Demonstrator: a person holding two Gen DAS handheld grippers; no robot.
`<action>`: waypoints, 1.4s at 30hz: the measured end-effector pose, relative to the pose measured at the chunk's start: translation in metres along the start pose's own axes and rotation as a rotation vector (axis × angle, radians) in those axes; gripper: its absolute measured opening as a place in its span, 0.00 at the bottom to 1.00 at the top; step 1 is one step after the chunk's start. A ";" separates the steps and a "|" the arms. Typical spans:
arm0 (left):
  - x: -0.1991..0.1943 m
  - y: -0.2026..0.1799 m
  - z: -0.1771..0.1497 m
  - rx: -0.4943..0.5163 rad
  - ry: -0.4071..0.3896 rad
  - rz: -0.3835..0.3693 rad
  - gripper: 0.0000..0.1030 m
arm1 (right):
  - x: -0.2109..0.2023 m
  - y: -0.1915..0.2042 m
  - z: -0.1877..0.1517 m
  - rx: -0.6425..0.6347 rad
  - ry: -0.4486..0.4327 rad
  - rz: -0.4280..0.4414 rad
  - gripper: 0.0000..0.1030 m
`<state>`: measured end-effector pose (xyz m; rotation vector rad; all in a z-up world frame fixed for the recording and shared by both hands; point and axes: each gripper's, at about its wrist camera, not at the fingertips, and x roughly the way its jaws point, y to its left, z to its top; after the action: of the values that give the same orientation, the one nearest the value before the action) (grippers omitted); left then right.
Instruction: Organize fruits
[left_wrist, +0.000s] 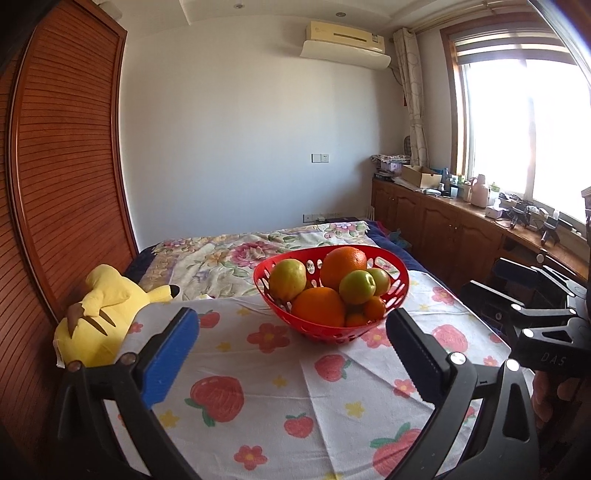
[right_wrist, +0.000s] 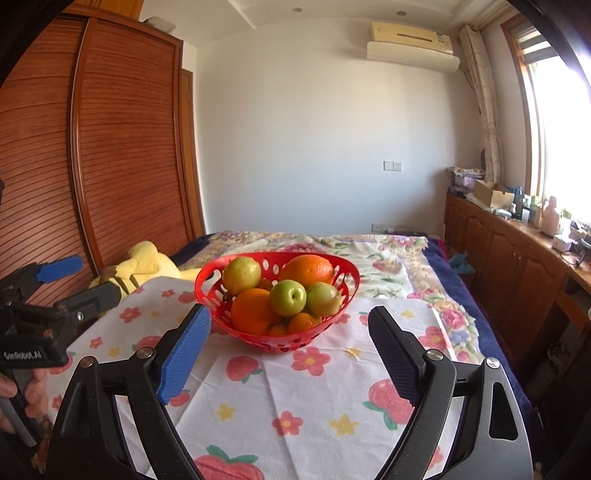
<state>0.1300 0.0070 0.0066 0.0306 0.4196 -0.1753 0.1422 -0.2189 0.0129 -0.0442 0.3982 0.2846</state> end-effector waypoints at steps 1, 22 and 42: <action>-0.002 -0.001 -0.001 -0.002 0.002 -0.002 0.99 | -0.002 0.000 0.000 -0.001 -0.003 -0.003 0.87; -0.033 -0.002 -0.018 -0.008 0.001 0.021 0.99 | -0.029 -0.003 -0.015 0.017 -0.033 -0.089 0.88; -0.033 -0.002 -0.025 -0.014 0.007 0.032 0.99 | -0.031 -0.003 -0.017 0.024 -0.031 -0.090 0.88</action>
<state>0.0900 0.0122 -0.0025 0.0245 0.4269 -0.1409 0.1092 -0.2317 0.0088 -0.0339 0.3677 0.1909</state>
